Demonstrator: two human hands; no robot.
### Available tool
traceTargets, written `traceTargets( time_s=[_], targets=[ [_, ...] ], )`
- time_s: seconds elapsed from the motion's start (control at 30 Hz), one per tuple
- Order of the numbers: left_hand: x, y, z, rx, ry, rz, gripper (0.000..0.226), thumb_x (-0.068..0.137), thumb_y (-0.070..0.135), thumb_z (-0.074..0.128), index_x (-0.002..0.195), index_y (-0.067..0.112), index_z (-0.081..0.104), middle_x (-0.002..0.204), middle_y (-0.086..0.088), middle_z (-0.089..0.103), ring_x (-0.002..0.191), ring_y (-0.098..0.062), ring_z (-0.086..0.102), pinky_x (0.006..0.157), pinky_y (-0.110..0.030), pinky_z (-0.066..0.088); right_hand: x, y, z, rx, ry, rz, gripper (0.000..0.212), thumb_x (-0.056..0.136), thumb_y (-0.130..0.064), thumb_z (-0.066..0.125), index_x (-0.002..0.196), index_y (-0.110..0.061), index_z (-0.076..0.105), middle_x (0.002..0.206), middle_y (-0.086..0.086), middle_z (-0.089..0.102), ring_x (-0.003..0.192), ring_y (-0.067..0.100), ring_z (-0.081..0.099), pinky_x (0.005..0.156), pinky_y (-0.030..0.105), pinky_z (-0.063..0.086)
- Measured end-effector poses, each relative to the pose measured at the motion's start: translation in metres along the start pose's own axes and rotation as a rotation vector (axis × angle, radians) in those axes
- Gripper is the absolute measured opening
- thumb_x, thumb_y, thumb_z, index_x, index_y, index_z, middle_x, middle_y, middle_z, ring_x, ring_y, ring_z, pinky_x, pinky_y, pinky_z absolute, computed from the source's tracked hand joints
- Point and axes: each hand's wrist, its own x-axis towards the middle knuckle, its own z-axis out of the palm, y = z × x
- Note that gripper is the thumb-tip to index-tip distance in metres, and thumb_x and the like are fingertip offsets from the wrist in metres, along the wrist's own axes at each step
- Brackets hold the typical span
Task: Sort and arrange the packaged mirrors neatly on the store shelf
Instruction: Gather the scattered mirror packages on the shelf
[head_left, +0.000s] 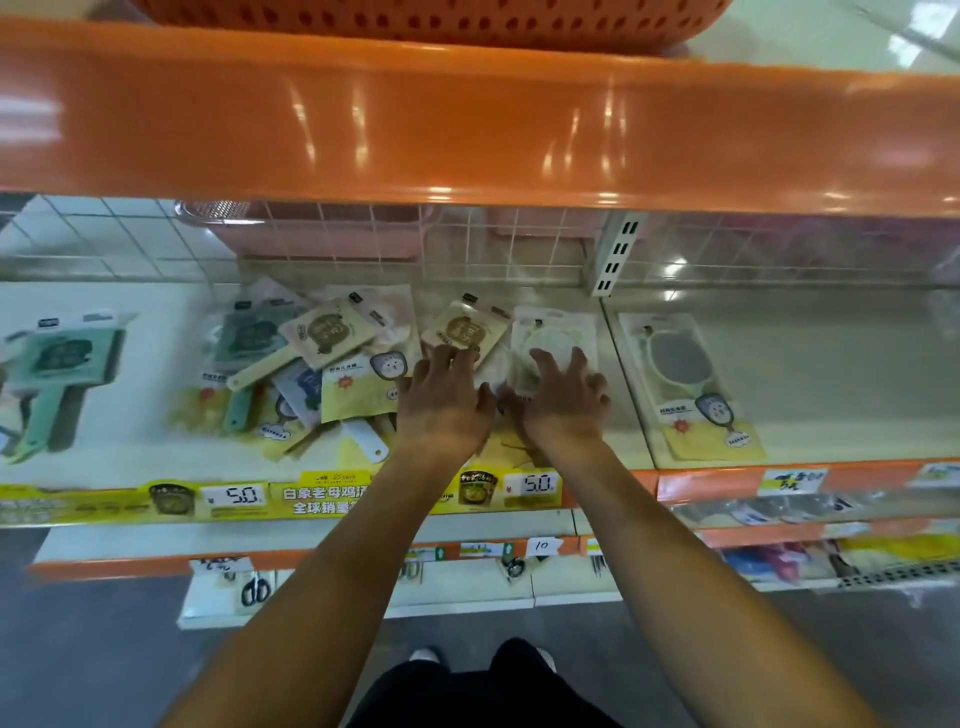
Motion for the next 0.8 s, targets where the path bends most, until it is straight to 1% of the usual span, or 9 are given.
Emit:
traceTargets(
  time_s=[0.13,0.27,0.3,0.33,0.4,0.47,0.6,0.7,0.8],
  targets=[
    [0.001,-0.001,-0.001,0.008,-0.007,-0.007,0.043,0.089,0.034,0.053,0.129,0.018,0.051,0.128,-0.008,0.050,0.115,-0.033,0.050,0.093,-0.044,0.042,0.003,-0.003,-0.001,0.000,-0.048,0.019,0.063,0.083,-0.066,0.055,0.139,-0.042,0.034,0.155,0.006,0.017,0.130,0.044,0.026,0.101,0.047,0.029],
    [0.001,-0.002,-0.003,0.009,0.004,-0.005,0.041,0.090,0.033,0.053,0.127,0.017,0.052,0.128,-0.008,0.050,0.116,-0.033,0.049,0.092,-0.043,0.040,0.006,-0.002,-0.003,-0.012,-0.065,0.072,0.072,0.076,-0.074,0.058,0.137,-0.046,0.034,0.158,0.009,0.007,0.128,0.046,0.027,0.100,0.049,0.030],
    [0.001,-0.002,-0.003,0.005,0.002,-0.005,0.041,0.090,0.033,0.054,0.127,0.018,0.052,0.128,-0.008,0.050,0.116,-0.033,0.049,0.092,-0.043,0.040,0.006,-0.001,-0.004,-0.019,-0.079,0.078,0.071,0.076,-0.074,0.058,0.137,-0.046,0.035,0.157,0.010,0.009,0.128,0.046,0.027,0.101,0.049,0.031],
    [0.001,-0.002,-0.003,0.000,-0.005,-0.005,0.041,0.090,0.033,0.053,0.127,0.018,0.052,0.128,-0.008,0.050,0.116,-0.033,0.049,0.093,-0.043,0.040,0.006,-0.001,-0.005,-0.024,-0.089,0.078,0.068,0.077,-0.074,0.057,0.135,-0.046,0.036,0.155,0.011,0.014,0.128,0.046,0.027,0.101,0.049,0.032],
    [0.002,0.000,-0.003,-0.014,-0.023,-0.007,0.042,0.090,0.033,0.053,0.129,0.018,0.051,0.130,-0.007,0.049,0.117,-0.033,0.049,0.095,-0.044,0.040,0.007,0.000,-0.007,-0.024,-0.088,0.069,0.059,0.080,-0.071,0.055,0.131,-0.044,0.042,0.146,0.009,0.028,0.124,0.044,0.030,0.098,0.049,0.034],
    [0.002,0.003,-0.003,-0.021,-0.033,-0.002,0.042,0.091,0.033,0.052,0.129,0.018,0.051,0.131,-0.007,0.049,0.118,-0.032,0.048,0.097,-0.044,0.040,0.007,0.001,-0.009,-0.013,-0.081,0.067,0.050,0.084,-0.067,0.055,0.127,-0.043,0.046,0.138,0.006,0.035,0.122,0.042,0.032,0.097,0.047,0.034],
    [0.002,0.003,-0.002,-0.020,-0.041,0.015,0.041,0.090,0.034,0.053,0.128,0.017,0.052,0.129,-0.007,0.049,0.117,-0.032,0.049,0.096,-0.044,0.040,0.005,-0.002,-0.011,0.011,-0.066,0.058,0.043,0.087,-0.057,0.058,0.127,-0.044,0.046,0.134,0.003,0.038,0.121,0.039,0.033,0.092,0.045,0.034],
    [0.002,0.001,-0.002,-0.018,-0.039,0.028,0.039,0.089,0.034,0.053,0.124,0.017,0.054,0.127,-0.007,0.050,0.117,-0.032,0.050,0.095,-0.044,0.041,0.001,-0.006,-0.009,0.075,-0.040,0.018,0.043,0.089,-0.047,0.061,0.129,-0.043,0.047,0.137,0.001,0.037,0.121,0.036,0.031,0.088,0.041,0.032],
    [0.003,0.000,-0.003,-0.011,-0.036,0.040,0.038,0.089,0.034,0.053,0.123,0.017,0.054,0.128,-0.007,0.050,0.118,-0.032,0.049,0.096,-0.044,0.040,-0.002,-0.004,-0.005,0.107,0.022,0.001,0.037,0.089,-0.040,0.061,0.126,-0.041,0.054,0.140,-0.003,0.038,0.122,0.034,0.031,0.088,0.040,0.033]
  ],
)
